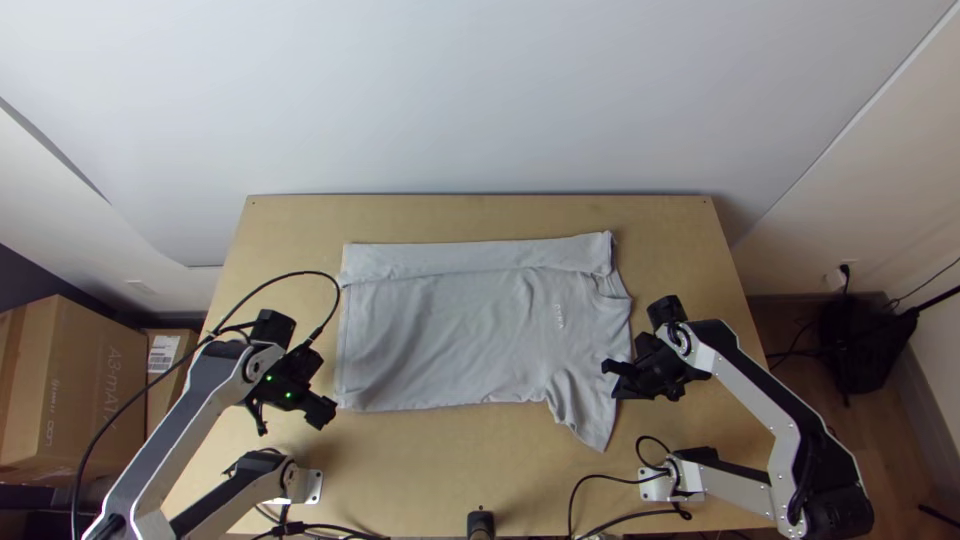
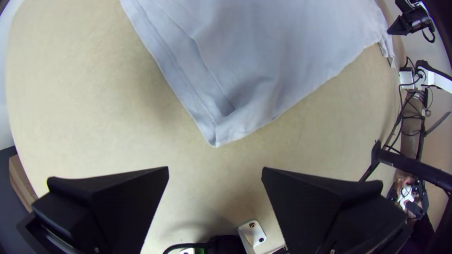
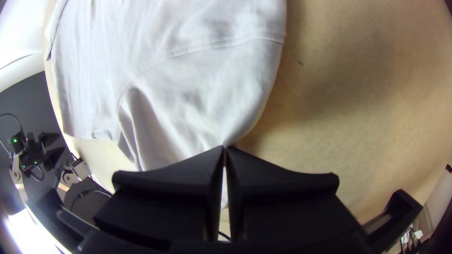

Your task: Fold the t-shirt

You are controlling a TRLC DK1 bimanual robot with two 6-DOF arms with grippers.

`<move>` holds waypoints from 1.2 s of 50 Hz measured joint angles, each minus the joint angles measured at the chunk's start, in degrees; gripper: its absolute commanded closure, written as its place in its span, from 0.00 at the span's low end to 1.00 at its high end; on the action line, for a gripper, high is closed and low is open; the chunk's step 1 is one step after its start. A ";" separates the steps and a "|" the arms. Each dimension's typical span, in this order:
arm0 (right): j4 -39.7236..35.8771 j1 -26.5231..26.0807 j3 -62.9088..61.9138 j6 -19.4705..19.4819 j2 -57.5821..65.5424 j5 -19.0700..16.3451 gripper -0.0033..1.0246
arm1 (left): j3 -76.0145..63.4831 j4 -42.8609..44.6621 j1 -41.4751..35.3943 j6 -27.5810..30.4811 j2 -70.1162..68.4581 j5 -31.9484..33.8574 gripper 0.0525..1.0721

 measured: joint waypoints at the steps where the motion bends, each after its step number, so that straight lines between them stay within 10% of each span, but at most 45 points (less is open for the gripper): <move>1: 0.00 0.00 0.00 0.02 -0.17 0.00 0.97 | -0.02 0.63 -0.20 -0.02 0.57 0.00 0.17; 21: -1.07 0.00 0.00 0.85 -2.14 0.00 0.97 | -0.07 6.64 -3.50 -1.77 10.03 1.31 0.18; 31: -1.07 0.00 0.02 1.05 -2.14 0.00 0.97 | -0.07 10.47 -4.68 -2.97 12.50 2.19 0.98; 60: -2.67 -8.81 5.25 -3.32 -2.38 0.66 0.97 | 0.94 11.28 12.41 2.62 12.66 6.12 0.97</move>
